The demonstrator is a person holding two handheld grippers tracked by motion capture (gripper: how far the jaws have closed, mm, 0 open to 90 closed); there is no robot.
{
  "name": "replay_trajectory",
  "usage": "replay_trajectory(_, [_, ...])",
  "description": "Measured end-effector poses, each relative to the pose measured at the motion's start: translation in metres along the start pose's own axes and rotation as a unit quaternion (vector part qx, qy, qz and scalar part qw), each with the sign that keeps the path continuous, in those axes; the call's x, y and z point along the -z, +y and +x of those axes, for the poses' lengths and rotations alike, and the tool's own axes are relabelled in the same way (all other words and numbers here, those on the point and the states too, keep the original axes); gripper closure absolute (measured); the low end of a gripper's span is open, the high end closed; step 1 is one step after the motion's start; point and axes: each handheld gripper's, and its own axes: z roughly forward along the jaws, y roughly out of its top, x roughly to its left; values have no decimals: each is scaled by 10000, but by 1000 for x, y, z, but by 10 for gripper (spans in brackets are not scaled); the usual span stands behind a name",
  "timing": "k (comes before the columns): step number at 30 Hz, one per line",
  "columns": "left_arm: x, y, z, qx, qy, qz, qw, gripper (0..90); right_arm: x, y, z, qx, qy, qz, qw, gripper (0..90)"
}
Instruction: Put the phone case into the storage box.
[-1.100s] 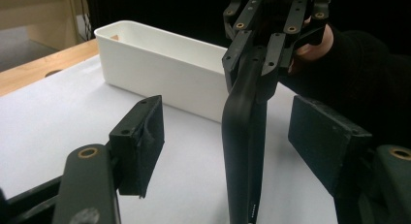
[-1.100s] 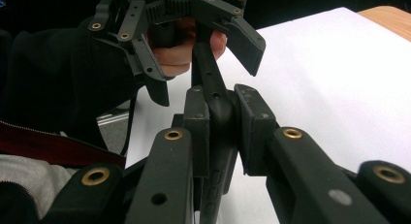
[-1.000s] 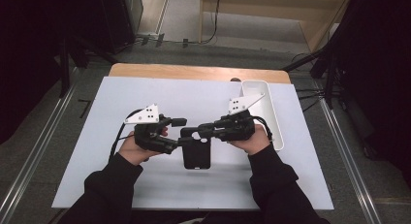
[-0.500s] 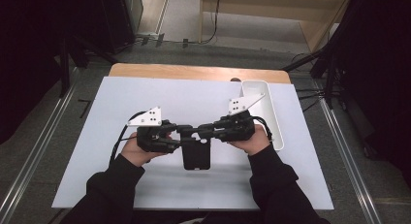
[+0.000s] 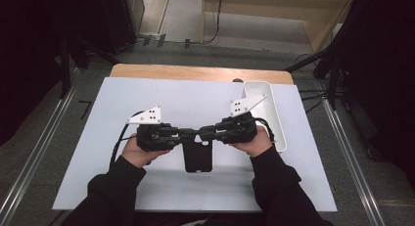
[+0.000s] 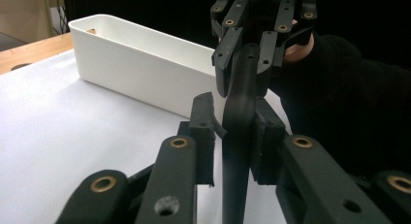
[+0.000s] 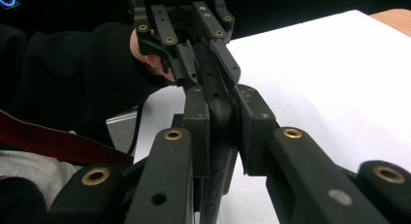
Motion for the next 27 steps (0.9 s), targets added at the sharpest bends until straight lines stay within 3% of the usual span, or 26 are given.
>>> replay_trajectory(10, [2,2,-1,96,37,-35,9999,797,-1,0,1,31,-1,-7,10000,740])
replay_trajectory(14, [5,3,0,161,135,-40,9998,798,-1,1,2,6,-75,-41,10000,649])
replay_trajectory(15, [6,4,0,207,188,-53,9996,799,-1,1,2,46,-219,-93,9997,565])
replay_trajectory(16, [6,4,0,207,188,-53,9996,799,-1,1,2,46,-219,-93,9997,565])
replay_trajectory(17, [7,4,0,238,196,-54,9995,798,0,1,3,-17,-372,-161,9992,476])
replay_trajectory(27, [16,9,0,284,667,-172,9972,798,2,1,4,-59,-795,-435,9959,310])
